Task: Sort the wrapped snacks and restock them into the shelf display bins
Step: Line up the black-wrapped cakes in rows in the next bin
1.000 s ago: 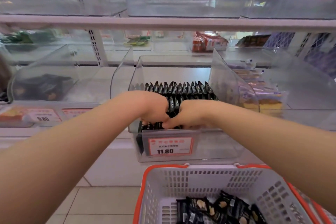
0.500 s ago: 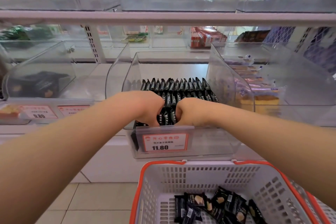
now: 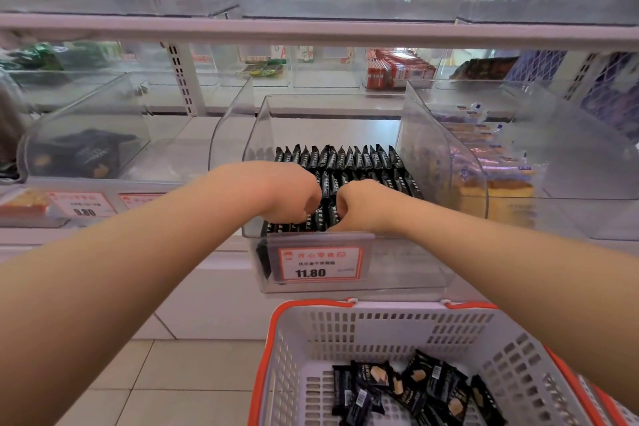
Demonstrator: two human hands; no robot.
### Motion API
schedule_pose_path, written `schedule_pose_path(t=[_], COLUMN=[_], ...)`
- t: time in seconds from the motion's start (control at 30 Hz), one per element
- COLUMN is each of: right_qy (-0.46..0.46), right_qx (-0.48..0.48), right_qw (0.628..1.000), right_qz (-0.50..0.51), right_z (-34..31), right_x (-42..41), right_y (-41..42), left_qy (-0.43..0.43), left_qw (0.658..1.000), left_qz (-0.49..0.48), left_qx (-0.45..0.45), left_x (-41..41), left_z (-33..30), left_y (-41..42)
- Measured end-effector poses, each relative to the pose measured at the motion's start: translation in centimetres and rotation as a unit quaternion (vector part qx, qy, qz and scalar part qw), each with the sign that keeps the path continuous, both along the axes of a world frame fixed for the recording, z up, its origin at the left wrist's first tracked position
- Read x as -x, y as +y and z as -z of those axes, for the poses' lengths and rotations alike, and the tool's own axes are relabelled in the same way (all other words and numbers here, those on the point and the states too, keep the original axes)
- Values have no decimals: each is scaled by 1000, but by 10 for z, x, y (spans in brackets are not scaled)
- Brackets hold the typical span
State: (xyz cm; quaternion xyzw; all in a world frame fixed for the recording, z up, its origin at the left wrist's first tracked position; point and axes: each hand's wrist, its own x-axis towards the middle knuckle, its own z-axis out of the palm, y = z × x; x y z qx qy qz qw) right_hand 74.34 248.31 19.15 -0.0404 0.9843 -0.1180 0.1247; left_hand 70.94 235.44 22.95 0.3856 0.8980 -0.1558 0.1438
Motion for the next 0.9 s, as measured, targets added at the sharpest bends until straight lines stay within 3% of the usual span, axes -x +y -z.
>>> schedule_pose_path(t=[0.23, 0.4, 0.5, 0.63, 0.9], right_qy=[-107, 90, 118, 19, -139], right_qx=[135, 226, 301, 306, 212], right_qw=[985, 970, 946, 952, 961], right_qz=[9, 2, 1, 23, 111], right_z=[-19, -44, -46, -8, 142], right_x=[-10, -53, -101, -155, -201], right_y=[21, 32, 51, 87, 156], left_qy=[116, 118, 91, 11, -129], left_qw=[983, 960, 951, 968, 979], left_qz=[45, 126, 170, 189, 157], left_qx=[-131, -220, -240, -164, -25], left_x=[-24, -68, -94, -124, -156], left_z=[-26, -24, -6, 47, 185], left_y=[-12, -12, -6, 17, 90])
